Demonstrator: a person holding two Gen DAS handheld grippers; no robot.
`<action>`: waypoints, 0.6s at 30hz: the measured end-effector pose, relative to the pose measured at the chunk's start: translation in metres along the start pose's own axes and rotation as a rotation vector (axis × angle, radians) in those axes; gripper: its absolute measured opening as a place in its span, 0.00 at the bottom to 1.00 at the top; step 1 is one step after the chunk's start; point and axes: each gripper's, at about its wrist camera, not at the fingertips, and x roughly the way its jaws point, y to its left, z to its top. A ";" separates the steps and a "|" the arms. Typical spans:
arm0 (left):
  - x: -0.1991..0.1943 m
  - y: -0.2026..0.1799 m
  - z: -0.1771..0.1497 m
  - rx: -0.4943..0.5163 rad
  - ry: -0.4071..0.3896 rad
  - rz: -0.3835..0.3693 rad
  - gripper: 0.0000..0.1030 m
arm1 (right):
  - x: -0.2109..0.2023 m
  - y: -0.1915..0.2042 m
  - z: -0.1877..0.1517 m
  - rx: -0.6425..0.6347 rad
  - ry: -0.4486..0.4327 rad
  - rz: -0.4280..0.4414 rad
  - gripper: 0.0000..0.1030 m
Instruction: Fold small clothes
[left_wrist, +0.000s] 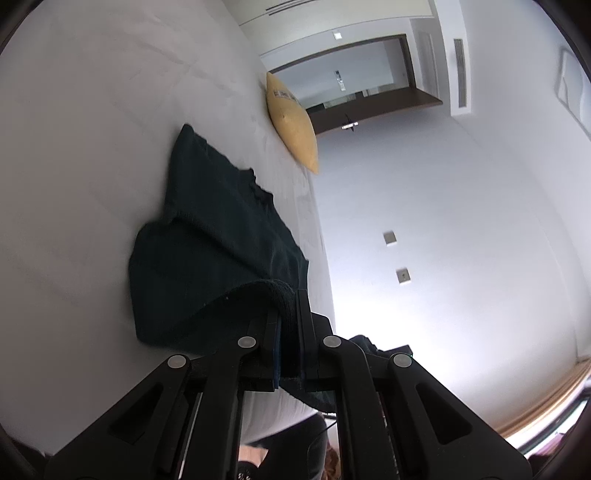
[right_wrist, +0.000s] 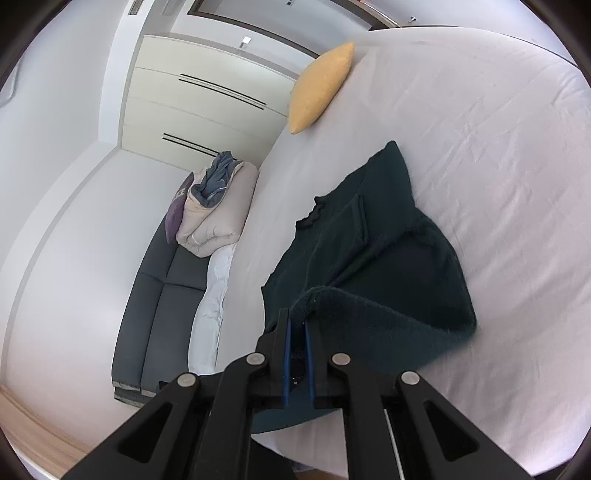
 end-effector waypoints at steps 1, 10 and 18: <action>0.002 0.000 0.005 -0.005 -0.003 -0.001 0.05 | 0.003 0.000 0.003 0.001 -0.003 -0.001 0.07; 0.041 0.000 0.061 -0.020 -0.019 0.028 0.05 | 0.038 -0.014 0.041 0.056 -0.033 -0.026 0.07; 0.084 0.015 0.117 -0.037 -0.041 0.083 0.05 | 0.073 -0.032 0.080 0.107 -0.065 -0.076 0.07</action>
